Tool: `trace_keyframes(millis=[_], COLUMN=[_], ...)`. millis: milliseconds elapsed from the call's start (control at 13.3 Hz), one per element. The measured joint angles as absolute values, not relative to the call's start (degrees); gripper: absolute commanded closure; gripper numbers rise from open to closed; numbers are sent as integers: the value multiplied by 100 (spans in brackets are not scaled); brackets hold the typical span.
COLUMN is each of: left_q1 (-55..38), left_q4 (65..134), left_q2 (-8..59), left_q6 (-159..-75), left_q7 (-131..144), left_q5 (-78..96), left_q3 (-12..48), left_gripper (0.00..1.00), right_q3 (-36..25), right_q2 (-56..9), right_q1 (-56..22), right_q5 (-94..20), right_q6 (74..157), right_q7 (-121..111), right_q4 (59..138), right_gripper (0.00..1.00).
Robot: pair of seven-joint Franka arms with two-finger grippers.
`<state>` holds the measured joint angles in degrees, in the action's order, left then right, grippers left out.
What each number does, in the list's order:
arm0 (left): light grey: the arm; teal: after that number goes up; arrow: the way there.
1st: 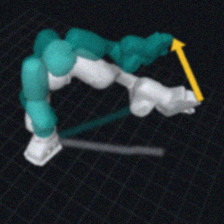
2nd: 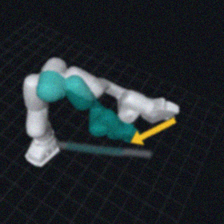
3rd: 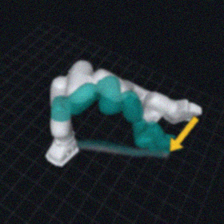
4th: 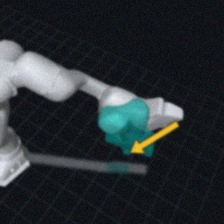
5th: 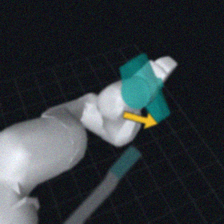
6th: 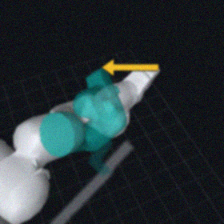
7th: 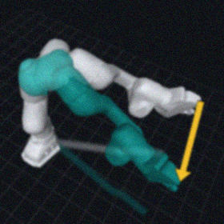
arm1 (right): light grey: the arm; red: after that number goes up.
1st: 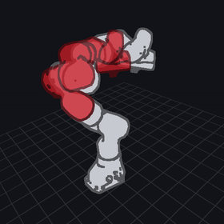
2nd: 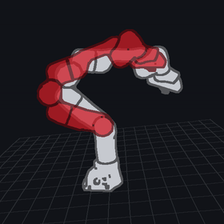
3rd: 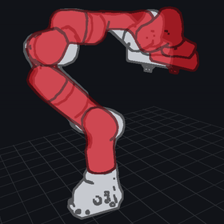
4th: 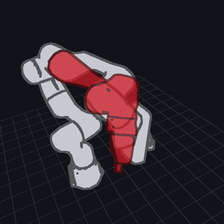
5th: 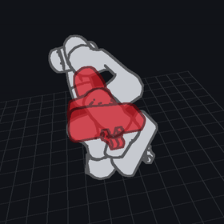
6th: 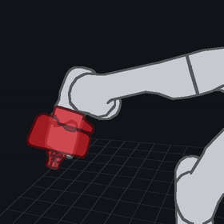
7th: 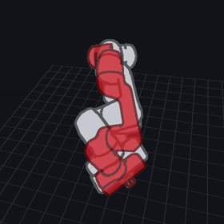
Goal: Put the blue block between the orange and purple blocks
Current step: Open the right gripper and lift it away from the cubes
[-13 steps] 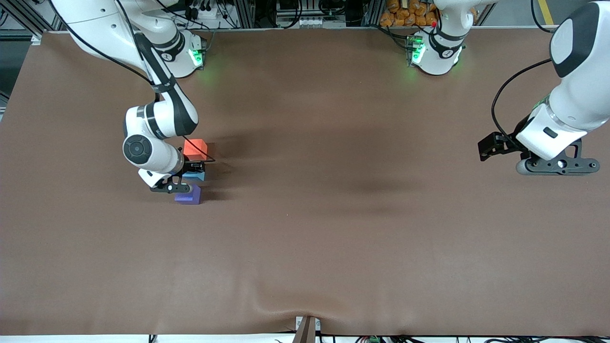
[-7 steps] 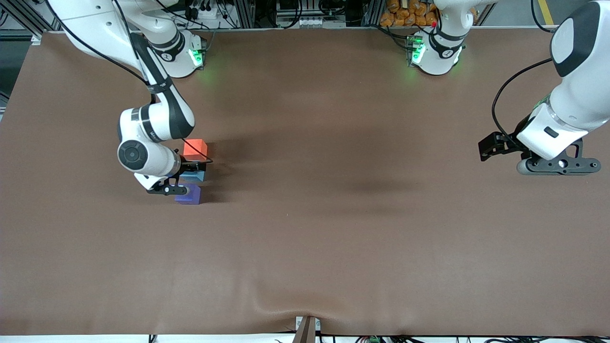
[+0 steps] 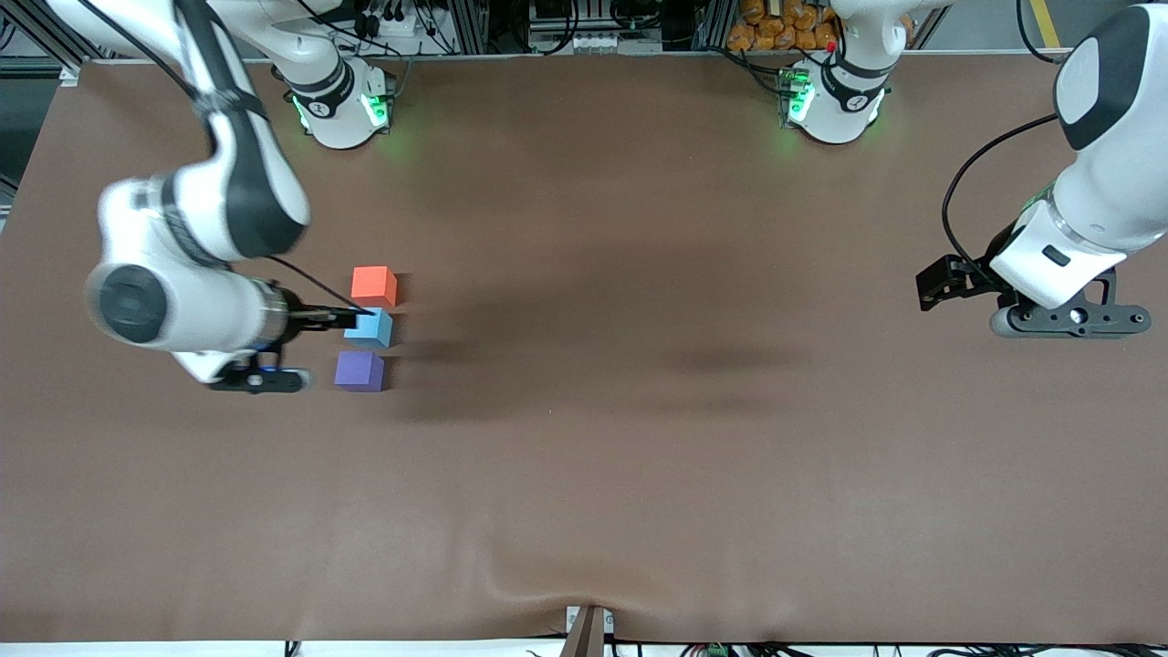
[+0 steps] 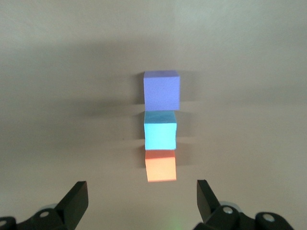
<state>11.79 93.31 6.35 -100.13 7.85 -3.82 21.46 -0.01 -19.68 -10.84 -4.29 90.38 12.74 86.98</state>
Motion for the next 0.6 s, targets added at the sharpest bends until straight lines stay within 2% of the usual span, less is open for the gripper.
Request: trace_keyframes(millis=[226,603], left_q1=[1179,1179], left_q4=[9321,9315], left_q2=[643,646], left_q6=[-10019,-10032], left_q7=[785,785], left_q5=[-382,-382], left_q3=[2146,2146], left_gripper=[0,0], right_q3=[1,115], right_q2=[-1963,-1895], right_q1=[-738,-546], right_q5=[-431,-488], right_q6=[8283,7054], right_q7=[1248,1192], right_q4=[7647,6465], right_gripper=[0,0])
